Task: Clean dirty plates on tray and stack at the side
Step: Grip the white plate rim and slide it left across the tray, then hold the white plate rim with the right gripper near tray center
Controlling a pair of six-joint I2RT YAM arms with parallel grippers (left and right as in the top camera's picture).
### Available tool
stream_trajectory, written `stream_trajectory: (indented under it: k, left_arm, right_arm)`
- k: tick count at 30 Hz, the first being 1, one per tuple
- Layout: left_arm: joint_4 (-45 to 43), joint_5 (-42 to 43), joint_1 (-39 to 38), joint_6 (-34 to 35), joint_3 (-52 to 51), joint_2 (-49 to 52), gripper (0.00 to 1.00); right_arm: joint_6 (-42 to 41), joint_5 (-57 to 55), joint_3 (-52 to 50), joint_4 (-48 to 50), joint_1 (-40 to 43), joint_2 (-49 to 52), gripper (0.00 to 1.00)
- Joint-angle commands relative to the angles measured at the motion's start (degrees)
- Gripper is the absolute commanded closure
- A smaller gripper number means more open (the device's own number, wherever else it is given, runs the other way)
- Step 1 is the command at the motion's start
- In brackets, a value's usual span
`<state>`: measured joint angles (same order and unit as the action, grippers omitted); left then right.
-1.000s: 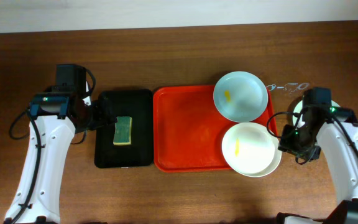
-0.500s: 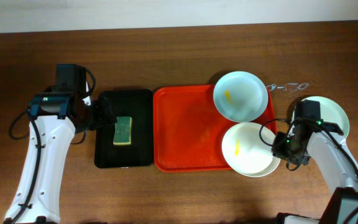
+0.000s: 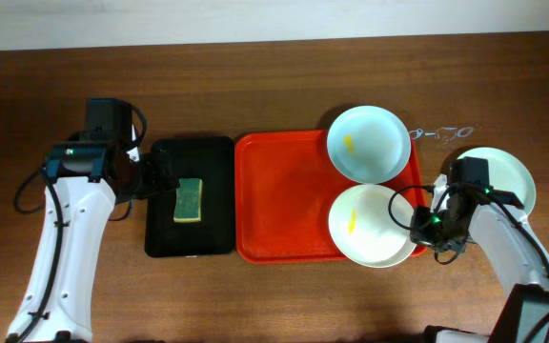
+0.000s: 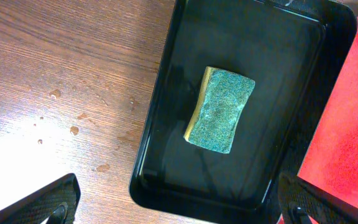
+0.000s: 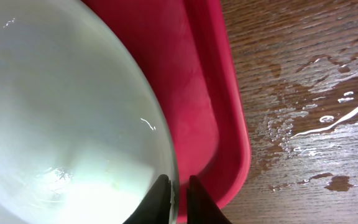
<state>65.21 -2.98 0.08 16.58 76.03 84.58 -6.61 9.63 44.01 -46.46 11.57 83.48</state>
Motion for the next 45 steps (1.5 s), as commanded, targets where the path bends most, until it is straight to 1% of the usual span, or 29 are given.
stream_trajectory:
  k: [1, 2, 6, 8, 11, 15, 17, 20, 23, 26, 32, 40, 45]
  left_arm:
    - [0.0, 0.4, 0.2, 0.7, 0.9, -0.8, 0.01]
    - [0.0, 0.4, 0.2, 0.7, 0.9, -0.8, 0.01]
    - [0.0, 0.4, 0.2, 0.7, 0.9, -0.7, 0.01]
    - [0.0, 0.4, 0.2, 0.7, 1.0, -0.7, 0.01]
    - [0.0, 0.4, 0.2, 0.7, 0.9, -0.7, 0.01]
    - [0.0, 0.4, 0.2, 0.7, 0.9, -0.7, 0.01]
    - [0.0, 0.4, 0.2, 0.7, 0.9, -0.7, 0.01]
    - [0.0, 0.4, 0.2, 0.7, 1.0, -0.7, 0.01]
    - [0.0, 0.4, 0.2, 0.7, 0.9, -0.7, 0.01]
    - [0.0, 0.4, 0.2, 0.7, 0.9, -0.7, 0.01]
    - [0.0, 0.4, 0.2, 0.7, 0.9, -0.7, 0.01]
    - [0.0, 0.4, 0.2, 0.7, 0.9, -0.7, 0.01]
    - [0.0, 0.4, 0.2, 0.7, 0.9, -0.7, 0.01]
  right_arm:
    - [0.2, 2.8, -0.4, -0.1, -0.3, 0.3, 0.93]
    - [0.2, 4.5, -0.4, 0.0, -0.3, 0.3, 0.96]
    - [0.2, 11.5, -0.4, 0.5, -0.5, 0.3, 0.96]
    - [-1.0, 15.3, -0.4, 2.2, -2.1, 0.3, 0.96]
    - [-7.3, 15.2, -0.4, 5.4, -5.1, 0.3, 0.96]
    - [-14.3, 15.1, -0.4, 12.3, -10.9, 0.3, 0.96]
    - [-19.7, 11.8, -0.4, 15.9, -14.9, 0.3, 0.96]
    - [-24.2, 7.4, -0.4, 19.8, -19.8, 0.3, 0.96]
    - [-24.2, 5.7, -0.4, 21.9, -23.3, 0.3, 0.96]
    - [-25.9, -0.9, -0.4, 21.9, -26.4, 0.3, 0.96]
    - [-25.9, -7.8, -0.4, 21.9, -27.4, 0.4, 0.96]
    - [-25.8, -6.7, -0.6, 21.9, -27.4, 5.9, 0.96]
    - [-25.8, -6.7, -0.6, 21.9, -27.3, 5.9, 0.96]
